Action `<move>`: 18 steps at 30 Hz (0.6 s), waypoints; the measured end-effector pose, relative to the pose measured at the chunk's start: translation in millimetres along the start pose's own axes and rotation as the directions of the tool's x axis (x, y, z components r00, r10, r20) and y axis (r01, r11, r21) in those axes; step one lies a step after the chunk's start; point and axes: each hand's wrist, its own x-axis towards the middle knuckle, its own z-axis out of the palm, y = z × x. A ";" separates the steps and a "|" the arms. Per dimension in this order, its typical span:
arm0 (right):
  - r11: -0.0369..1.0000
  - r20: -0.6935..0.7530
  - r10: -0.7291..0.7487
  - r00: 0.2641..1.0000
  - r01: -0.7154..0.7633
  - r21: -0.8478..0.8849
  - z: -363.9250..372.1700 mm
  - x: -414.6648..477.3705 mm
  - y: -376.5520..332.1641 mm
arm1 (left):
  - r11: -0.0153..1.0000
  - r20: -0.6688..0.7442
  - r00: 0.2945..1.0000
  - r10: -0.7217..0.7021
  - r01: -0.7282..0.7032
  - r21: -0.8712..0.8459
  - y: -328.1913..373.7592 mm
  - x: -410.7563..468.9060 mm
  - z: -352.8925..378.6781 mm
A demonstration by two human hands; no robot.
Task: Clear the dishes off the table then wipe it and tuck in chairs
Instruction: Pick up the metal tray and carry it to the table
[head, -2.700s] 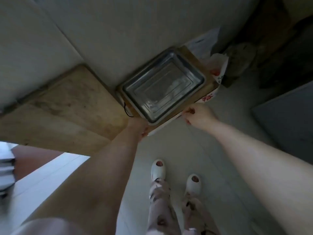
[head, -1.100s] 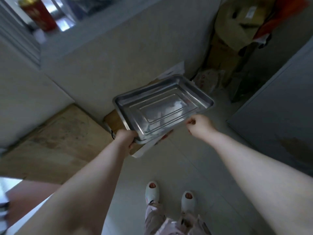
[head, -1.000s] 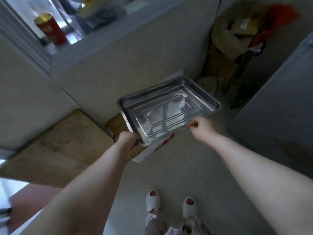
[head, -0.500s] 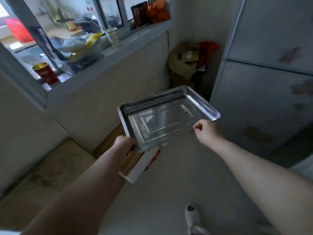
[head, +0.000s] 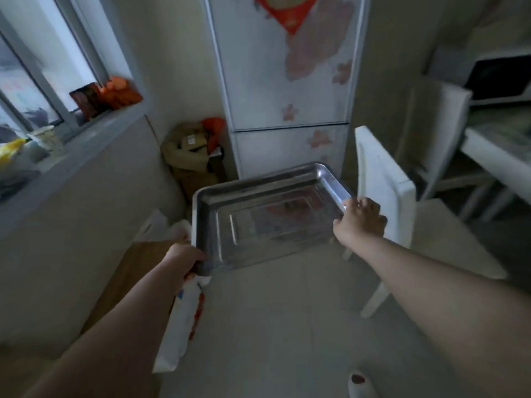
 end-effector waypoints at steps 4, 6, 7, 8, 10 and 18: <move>0.977 -0.028 0.215 0.976 -0.215 0.006 -40.3 1.0 57.2 | 0.992 0.063 0.991 0.120 -0.122 0.021 52.9 -22.6 46.0; 0.957 -0.031 0.288 0.957 -0.287 0.033 -56.0 2.0 86.5 | 0.980 0.088 0.979 0.182 -0.188 0.068 78.0 -27.4 70.4; 0.948 -0.025 0.316 0.948 -0.315 0.048 -61.2 1.5 97.0 | 0.975 0.100 0.975 0.198 -0.206 0.086 87.6 -29.1 79.9; 0.934 -0.026 0.353 0.935 -0.351 0.068 -69.5 1.8 114.9 | 0.966 0.130 0.966 0.224 -0.238 0.105 100.7 -33.5 95.9; 0.908 -0.024 0.409 0.912 -0.404 0.113 -82.8 1.4 147.7 | 0.952 0.173 0.952 0.253 -0.276 0.128 122.3 -44.5 127.9; 0.809 -0.067 0.577 0.814 -0.560 0.179 -144.1 1.1 334.3 | 0.865 0.323 0.880 0.348 -0.434 0.250 207.9 -122.8 312.4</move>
